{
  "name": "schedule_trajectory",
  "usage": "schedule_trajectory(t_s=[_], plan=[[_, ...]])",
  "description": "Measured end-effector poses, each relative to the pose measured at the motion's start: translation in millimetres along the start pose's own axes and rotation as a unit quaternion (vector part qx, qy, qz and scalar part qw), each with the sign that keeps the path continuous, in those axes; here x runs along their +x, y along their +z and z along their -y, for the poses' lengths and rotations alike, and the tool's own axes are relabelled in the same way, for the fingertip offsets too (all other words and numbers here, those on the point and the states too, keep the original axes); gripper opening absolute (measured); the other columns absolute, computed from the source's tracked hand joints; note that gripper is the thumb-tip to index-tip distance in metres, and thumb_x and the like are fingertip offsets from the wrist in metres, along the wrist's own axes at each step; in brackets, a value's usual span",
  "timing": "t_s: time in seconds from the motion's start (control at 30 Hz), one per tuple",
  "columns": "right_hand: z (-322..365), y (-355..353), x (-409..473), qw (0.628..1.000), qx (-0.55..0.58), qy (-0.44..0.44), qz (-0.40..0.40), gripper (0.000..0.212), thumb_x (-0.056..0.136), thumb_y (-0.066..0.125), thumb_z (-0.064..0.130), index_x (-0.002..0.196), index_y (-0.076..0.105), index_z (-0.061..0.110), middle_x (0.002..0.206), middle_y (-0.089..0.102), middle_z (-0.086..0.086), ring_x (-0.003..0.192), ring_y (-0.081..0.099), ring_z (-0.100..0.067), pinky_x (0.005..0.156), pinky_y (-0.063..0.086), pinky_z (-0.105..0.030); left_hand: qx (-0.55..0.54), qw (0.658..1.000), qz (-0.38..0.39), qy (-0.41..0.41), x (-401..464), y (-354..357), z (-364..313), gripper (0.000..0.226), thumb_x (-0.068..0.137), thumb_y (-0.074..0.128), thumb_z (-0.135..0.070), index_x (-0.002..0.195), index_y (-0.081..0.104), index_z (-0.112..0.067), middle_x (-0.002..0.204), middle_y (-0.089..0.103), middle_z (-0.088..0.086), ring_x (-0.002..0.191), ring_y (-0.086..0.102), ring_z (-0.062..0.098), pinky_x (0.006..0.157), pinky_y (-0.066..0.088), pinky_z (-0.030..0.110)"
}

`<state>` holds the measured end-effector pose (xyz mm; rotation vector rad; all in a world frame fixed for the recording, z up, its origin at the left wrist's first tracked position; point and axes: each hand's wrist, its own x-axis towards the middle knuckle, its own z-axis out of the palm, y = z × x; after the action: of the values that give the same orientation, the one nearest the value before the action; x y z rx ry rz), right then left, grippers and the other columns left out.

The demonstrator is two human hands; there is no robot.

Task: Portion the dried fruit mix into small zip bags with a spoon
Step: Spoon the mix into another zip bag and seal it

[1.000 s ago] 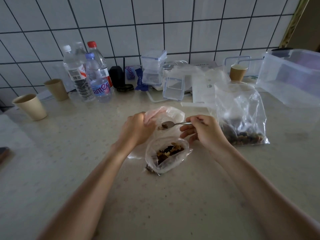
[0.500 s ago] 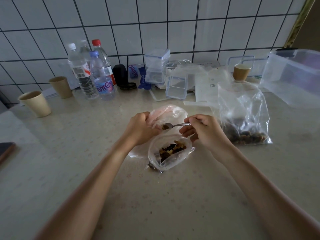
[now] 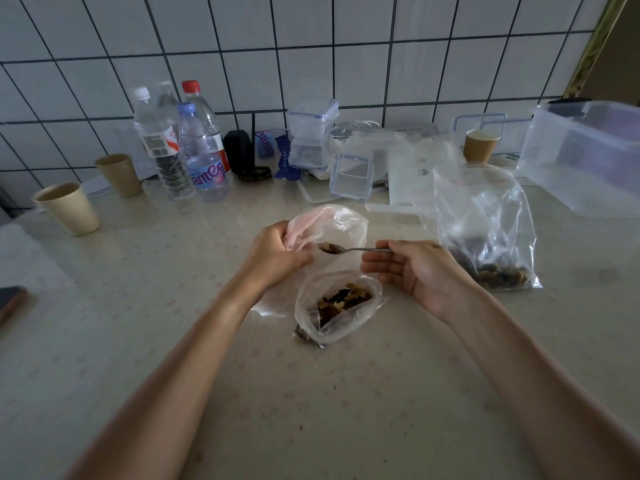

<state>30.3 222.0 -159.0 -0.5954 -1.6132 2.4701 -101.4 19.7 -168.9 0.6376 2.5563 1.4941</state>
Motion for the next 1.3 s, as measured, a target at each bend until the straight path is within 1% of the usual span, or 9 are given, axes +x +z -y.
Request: schedule_trajectory(t_s=[0.13,0.27,0.4,0.6,0.77,0.83,0.97,1.17,1.3], plan=[[8.7,-4.6,-4.3,1.000,0.003,-0.026,0.010,0.026,0.109,0.043,0.008,0.117,0.064,-0.006,0.096,0.078,-0.021,0.082,0.079,-0.029,0.057,0.059,-0.026,0.031,0.999,-0.011,-0.006,2.7,0.0,1.6,0.033,0.083,0.078,-0.018,0.114,0.067,-0.021,0.101,0.072,0.001,0.092,0.069,0.021,0.078,0.062,0.041],[18.9,-5.8,-9.1,0.997,-0.018,-0.070,0.022,0.025,0.109,0.044,0.007,0.114,0.064,-0.006,0.093,0.077,-0.023,0.078,0.077,-0.030,0.055,0.057,-0.027,0.044,0.999,-0.019,0.010,7.2,-0.5,3.3,0.052,0.082,0.081,-0.021,0.129,0.060,-0.022,0.105,0.064,-0.013,0.093,0.061,0.005,0.066,0.048,0.022],[30.4,-8.0,-15.9,0.992,-0.049,-0.111,0.044,0.025,0.108,0.044,0.008,0.106,0.067,-0.003,0.091,0.076,-0.023,0.076,0.075,-0.033,0.053,0.054,-0.029,0.006,0.999,-0.002,0.035,5.9,-6.3,-3.2,0.069,0.078,0.089,-0.039,0.137,0.056,-0.027,0.122,0.060,-0.017,0.107,0.058,-0.001,0.078,0.047,0.018],[42.6,-18.7,-29.7,0.982,-0.091,-0.142,0.089,0.026,0.108,0.045,0.010,0.107,0.067,-0.003,0.094,0.075,-0.026,0.078,0.075,-0.036,0.053,0.053,-0.029,-0.024,0.997,-0.035,0.061,-5.0,-25.3,-18.3,0.047,0.086,0.084,-0.033,0.125,0.060,-0.023,0.130,0.067,-0.005,0.122,0.063,0.012,0.106,0.050,0.033],[46.3,-25.2,-40.6,0.972,-0.161,-0.105,0.133,0.026,0.108,0.047,0.012,0.108,0.068,-0.003,0.095,0.076,-0.025,0.079,0.074,-0.034,0.054,0.054,-0.028,0.059,0.983,-0.116,0.126,-45.0,-30.3,-20.2,0.019,0.090,0.079,-0.024,0.106,0.068,-0.023,0.100,0.070,-0.016,0.087,0.064,-0.006,0.074,0.047,0.009],[48.0,-25.4,-44.7,0.963,-0.199,-0.101,0.152,0.027,0.109,0.046,0.013,0.109,0.067,-0.004,0.096,0.076,-0.025,0.080,0.075,-0.034,0.054,0.054,-0.027,0.102,0.983,-0.097,0.117,-65.3,-30.6,-19.6,0.010,0.093,0.076,-0.032,0.094,0.071,-0.024,0.079,0.073,-0.012,0.070,0.066,-0.002,0.067,0.050,0.014],[49.2,-22.3,-50.8,0.939,-0.258,-0.113,0.197,0.027,0.109,0.047,0.016,0.113,0.066,-0.004,0.099,0.077,-0.023,0.087,0.077,-0.035,0.055,0.054,-0.024,0.219,0.975,0.006,0.032,-91.2,-25.0,-18.0,0.043,0.099,0.055,-0.059,0.075,0.071,-0.027,0.065,0.073,-0.017,0.053,0.066,0.001,0.070,0.057,0.032],[49.8,-24.4,-52.8,0.903,-0.313,-0.147,0.254,0.025,0.108,0.049,0.013,0.117,0.069,0.000,0.103,0.078,-0.018,0.097,0.077,-0.034,0.066,0.058,-0.025,0.090,0.996,0.003,0.016,-87.6,-20.2,-19.4,0.032,0.099,0.069,-0.039,0.074,0.074,-0.019,0.062,0.073,-0.007,0.048,0.068,0.009,0.049,0.044,0.012],[51.7,-30.8,-49.2,0.894,-0.317,-0.163,0.271,0.025,0.108,0.050,0.013,0.117,0.070,0.002,0.105,0.077,-0.017,0.100,0.075,-0.034,0.069,0.057,-0.026,0.025,0.999,-0.013,0.041,-86.8,-13.5,-10.9,0.035,0.099,0.070,-0.036,0.067,0.069,-0.021,0.059,0.069,-0.002,0.040,0.060,0.013,0.044,0.041,0.016]])
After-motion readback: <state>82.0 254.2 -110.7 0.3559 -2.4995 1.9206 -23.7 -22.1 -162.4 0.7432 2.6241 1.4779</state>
